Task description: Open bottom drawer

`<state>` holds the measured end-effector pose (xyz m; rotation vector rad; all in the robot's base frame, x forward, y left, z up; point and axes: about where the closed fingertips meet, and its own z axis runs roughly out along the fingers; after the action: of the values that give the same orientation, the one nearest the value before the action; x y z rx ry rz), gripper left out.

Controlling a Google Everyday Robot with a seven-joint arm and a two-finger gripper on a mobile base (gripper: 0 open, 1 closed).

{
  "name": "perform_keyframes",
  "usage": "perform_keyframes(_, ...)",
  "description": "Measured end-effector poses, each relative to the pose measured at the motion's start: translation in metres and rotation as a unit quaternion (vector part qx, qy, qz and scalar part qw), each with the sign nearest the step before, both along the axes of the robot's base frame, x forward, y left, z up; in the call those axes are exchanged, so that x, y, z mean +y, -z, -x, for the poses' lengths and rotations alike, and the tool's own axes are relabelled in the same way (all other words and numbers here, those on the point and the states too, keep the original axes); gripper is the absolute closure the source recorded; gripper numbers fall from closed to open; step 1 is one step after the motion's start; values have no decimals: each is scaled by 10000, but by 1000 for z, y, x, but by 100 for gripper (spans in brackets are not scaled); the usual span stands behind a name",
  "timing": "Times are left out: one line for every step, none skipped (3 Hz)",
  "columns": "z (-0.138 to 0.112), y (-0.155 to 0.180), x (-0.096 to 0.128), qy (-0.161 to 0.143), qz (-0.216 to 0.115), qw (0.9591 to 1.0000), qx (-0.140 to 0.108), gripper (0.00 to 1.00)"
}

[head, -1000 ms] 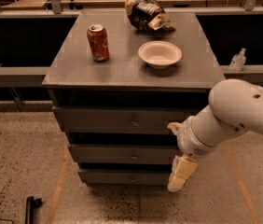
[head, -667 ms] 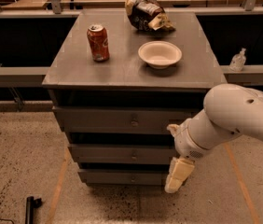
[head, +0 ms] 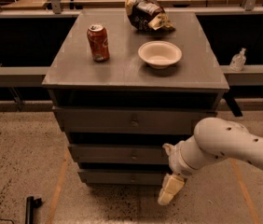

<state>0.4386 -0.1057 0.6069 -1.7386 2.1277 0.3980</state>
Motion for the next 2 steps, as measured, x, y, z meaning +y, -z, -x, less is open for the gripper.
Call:
perform_keyframes(3,47,0,24,-174,9998,-40,0)
perform_keyframes(5,104,4,-150,-251,9996,26,0)
